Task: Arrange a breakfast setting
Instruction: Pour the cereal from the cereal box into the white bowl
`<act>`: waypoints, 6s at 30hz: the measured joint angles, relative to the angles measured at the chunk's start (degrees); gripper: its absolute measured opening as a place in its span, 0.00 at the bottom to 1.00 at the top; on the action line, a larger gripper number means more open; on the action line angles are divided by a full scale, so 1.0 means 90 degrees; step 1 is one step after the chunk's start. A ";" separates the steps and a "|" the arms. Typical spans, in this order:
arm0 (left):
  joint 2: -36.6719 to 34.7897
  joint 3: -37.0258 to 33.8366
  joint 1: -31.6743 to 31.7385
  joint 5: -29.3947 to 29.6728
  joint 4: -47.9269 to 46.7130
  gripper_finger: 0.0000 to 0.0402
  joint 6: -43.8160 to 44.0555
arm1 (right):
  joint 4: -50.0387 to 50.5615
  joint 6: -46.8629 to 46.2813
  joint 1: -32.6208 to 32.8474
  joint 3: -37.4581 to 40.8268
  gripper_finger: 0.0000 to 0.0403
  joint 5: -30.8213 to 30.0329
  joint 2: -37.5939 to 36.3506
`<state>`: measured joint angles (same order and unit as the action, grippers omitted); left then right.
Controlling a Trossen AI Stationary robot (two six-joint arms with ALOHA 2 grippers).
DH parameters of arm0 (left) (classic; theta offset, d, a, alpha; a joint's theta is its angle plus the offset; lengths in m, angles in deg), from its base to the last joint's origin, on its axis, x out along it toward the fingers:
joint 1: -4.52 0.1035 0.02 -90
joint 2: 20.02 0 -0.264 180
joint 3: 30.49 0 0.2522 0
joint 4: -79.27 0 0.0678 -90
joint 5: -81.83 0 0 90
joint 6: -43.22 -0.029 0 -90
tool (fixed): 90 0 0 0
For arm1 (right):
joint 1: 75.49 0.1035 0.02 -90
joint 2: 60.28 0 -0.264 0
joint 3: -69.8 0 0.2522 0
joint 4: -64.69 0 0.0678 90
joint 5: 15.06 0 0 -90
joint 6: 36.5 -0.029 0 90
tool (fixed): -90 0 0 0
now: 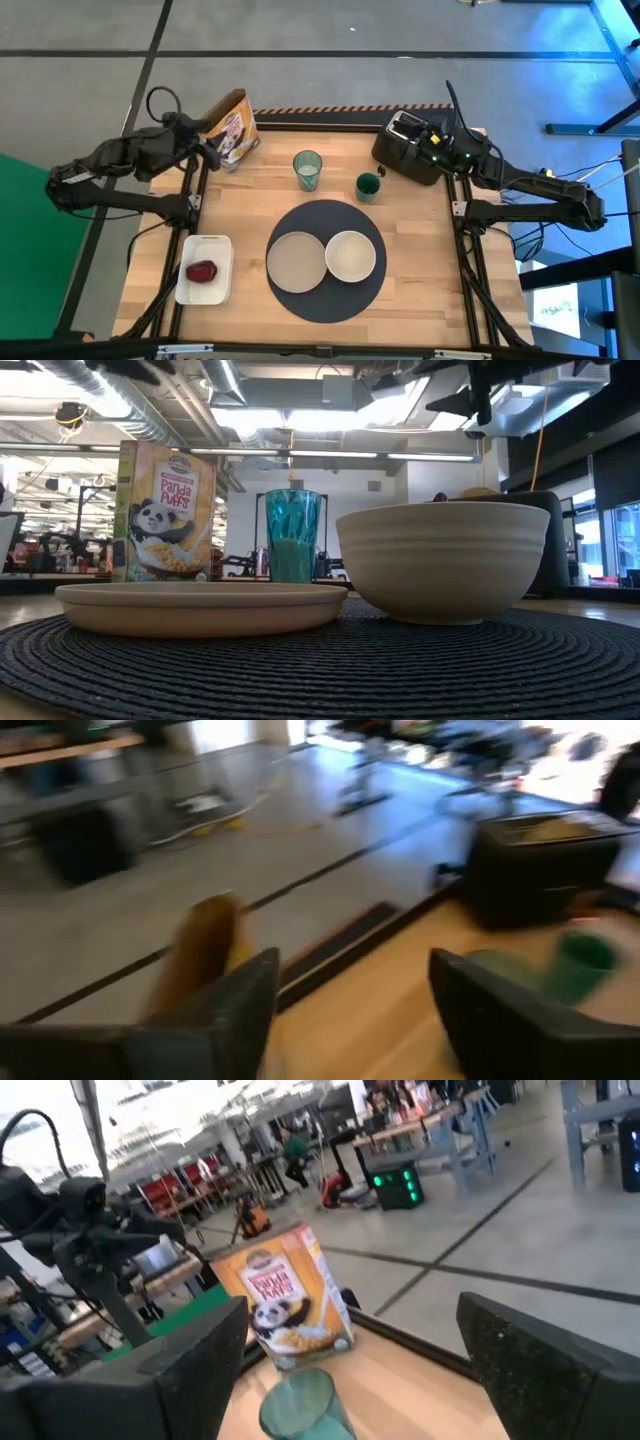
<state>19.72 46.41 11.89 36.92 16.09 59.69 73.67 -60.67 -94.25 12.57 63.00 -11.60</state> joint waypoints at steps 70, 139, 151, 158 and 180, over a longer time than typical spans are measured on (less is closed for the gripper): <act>0.0794 0.0032 0.3904 -0.3787 0.0373 0.01 -0.2802 | 0.0161 0.0546 -0.0001 -0.0529 0.31 0.1609 0.0227; 0.3184 0.3928 0.0327 -0.4815 0.1243 0.60 -0.2424 | 0.0109 0.1568 0.0832 -0.4446 0.00 0.3150 0.2428; 0.3679 0.3926 -0.0073 -0.5480 0.1413 0.81 -0.2341 | -0.0267 0.1548 0.0838 -0.4446 0.00 0.3098 0.2417; 0.3751 0.3919 -0.0191 -0.5420 0.1324 0.87 -0.2343 | -0.0593 0.1551 0.0833 -0.4446 0.00 0.2952 0.2426; 0.4572 0.3916 -0.0354 -0.5436 0.1943 0.70 -0.2400 | -0.0638 0.1552 0.0933 -0.4451 0.00 0.3215 0.2483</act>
<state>60.87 81.66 8.70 -12.01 33.57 38.09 67.93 -46.70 -85.86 -27.48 91.93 10.75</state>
